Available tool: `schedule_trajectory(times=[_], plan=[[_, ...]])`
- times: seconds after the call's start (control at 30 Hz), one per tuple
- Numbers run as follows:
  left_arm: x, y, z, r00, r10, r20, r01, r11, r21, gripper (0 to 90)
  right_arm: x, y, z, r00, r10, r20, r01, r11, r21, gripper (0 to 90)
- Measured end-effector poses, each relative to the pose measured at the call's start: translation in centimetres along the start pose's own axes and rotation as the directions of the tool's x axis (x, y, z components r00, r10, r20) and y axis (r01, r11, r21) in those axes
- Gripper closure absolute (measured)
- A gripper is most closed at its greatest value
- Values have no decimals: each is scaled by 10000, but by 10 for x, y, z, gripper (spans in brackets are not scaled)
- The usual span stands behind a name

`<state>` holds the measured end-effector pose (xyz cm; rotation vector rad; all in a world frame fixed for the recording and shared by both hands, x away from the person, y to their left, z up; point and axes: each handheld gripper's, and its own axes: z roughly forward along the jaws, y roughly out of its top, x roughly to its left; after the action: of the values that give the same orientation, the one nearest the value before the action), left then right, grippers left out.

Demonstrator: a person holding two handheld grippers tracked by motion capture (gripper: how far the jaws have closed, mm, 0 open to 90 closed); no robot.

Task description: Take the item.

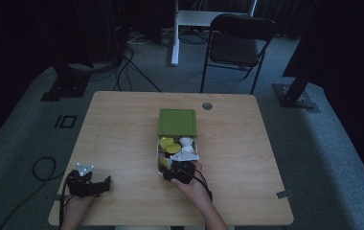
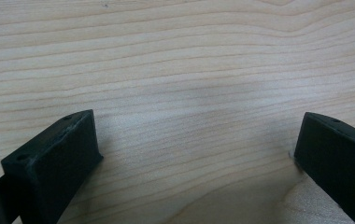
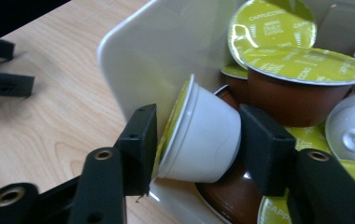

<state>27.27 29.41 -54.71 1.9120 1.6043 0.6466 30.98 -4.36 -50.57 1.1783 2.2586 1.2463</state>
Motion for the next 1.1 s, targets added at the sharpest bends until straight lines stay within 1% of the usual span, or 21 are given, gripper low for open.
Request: schedule_trajectory(times=[0.07, 0.13, 0.2, 0.3, 0.37, 0.43, 0.53, 0.6, 0.67, 0.7, 0.77, 0.83, 0.9, 0.97, 1.1], plan=[[0, 0, 0, 10000, 1, 0, -1, 10000, 0, 1, 0, 1, 2, 9998, 190, 43, -190, 9998, -7, 530], [0, 0, 0, 10000, 0, 1, 0, 10000, 0, 1, 1, 0, 3, 9998, 143, 131, -143, 9999, -45, 540], [0, 0, 0, 10000, 0, 2, 0, 10000, 2, 1, 2, -1, 4, 9999, 1, 166, 2, 9999, -136, 545], [0, 0, 0, 10000, 0, 1, 0, 10000, 0, 1, 1, -1, 4, 9999, -16, 171, 18, 9999, -148, 547], [0, 0, 0, 10000, -1, 2, 1, 10000, -2, 1, 2, -1, 1, 9997, -202, 169, 206, 9996, -207, 552], [0, 0, 0, 10000, -5, 1, 5, 10000, -3, 1, 3, 0, 0, 9997, -208, 137, 211, 9995, -219, 552], [0, 0, 0, 10000, -1, 2, 1, 10000, 1, 1, 2, 3, -6, 9999, -106, 14, 107, 9992, -396, 554], [0, 0, 0, 10000, -1, 1, 1, 10000, 1, 1, 1, 5, -9, 9999, -117, 47, 119, 9991, -413, 555], [0, 0, 0, 10000, -1, 1, 1, 10000, -1, 1, 0, 7, -12, 9999, -119, -35, 117, 9990, -432, 555], [0, 0, 0, 10000, -1, 1, 1, 10000, 0, 1, 0, 8, -14, 9997, -224, 12, 224, 9987, -453, 556], [0, 0, 0, 10000, -2, 1, 2, 10000, -3, 0, 0, 10, -18, 9997, -174, -190, 165, 9986, -499, 556], [0, 0, 0, 10000, -1, 0, 1, 10000, -1, 0, 1, 12, -22, 9997, -201, -146, 192, 9979, -625, 557], [0, 0, 0, 10000, -4, 1, 4, 10000, -2, 1, 0, 15, -26, 9995, -137, -285, 116, 9974, -704, 556], [0, 0, 0, 10000, -3, 2, 3, 10000, -3, 1, -1, 18, -29, 9995, -205, -260, 186, 9970, -745, 557], [0, 0, 0, 10000, -15, 0, 15, 10000, -14, 1, -2, 24, -36, 9995, -193, -266, 168, 9959, -891, 557]])
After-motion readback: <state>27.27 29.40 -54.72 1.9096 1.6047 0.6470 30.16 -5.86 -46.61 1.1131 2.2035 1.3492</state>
